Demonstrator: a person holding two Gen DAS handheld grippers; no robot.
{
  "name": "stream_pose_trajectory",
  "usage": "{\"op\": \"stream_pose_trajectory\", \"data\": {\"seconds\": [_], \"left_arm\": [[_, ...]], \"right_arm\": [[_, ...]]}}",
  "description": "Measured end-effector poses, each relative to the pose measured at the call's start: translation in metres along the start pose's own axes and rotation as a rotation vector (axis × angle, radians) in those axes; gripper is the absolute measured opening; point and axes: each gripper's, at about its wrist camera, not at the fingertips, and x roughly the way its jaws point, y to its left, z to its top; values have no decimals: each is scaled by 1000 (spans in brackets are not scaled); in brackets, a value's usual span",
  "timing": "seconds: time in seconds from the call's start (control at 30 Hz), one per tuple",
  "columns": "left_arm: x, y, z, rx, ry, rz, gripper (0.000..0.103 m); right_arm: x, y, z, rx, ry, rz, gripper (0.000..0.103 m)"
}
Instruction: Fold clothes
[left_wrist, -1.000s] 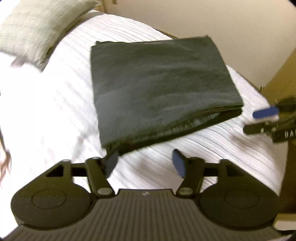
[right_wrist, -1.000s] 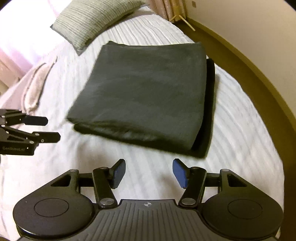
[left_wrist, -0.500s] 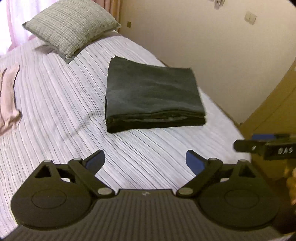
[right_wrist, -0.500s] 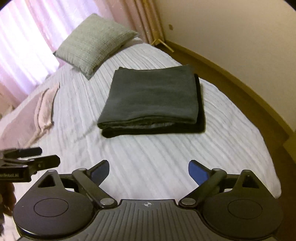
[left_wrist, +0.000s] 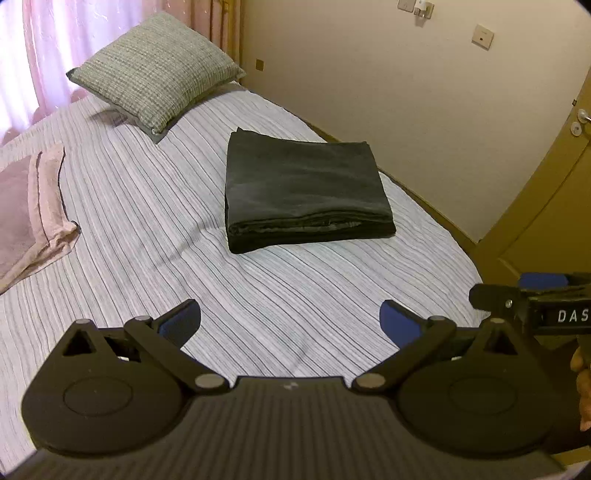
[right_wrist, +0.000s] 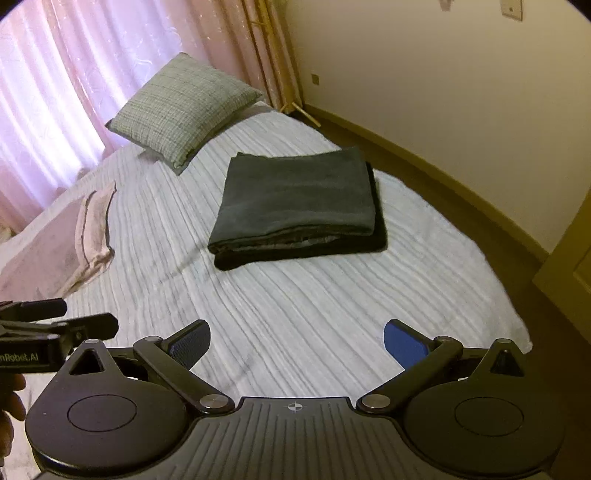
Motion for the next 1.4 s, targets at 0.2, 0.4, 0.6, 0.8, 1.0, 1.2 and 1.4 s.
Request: {"op": "stream_pose_trajectory", "data": {"seconds": [0.2,0.4,0.6,0.8,1.0,1.2,1.4], "left_arm": [[-2,-11,2,-5,-20,47,101],[3,-29,2,-2,-21,97,102],[3,-40,0,3,-22,113,102],[6,-47,-4,-3,-11,125,102],[6,-52,-6,21,-14,144,102],[6,-56,-6,25,-17,151,102],[7,-58,-7,35,-19,154,102]], "right_arm": [[-1,-6,7,-35,-11,-16,102],[-1,-17,10,-78,-12,-40,102],[-3,-29,10,-59,-21,-44,102],[-7,-32,6,-61,-34,-33,102],[-7,-33,8,-65,-45,-36,102],[-9,-36,9,-62,-56,-37,102],[-9,-37,9,-62,-54,-36,102]]}}
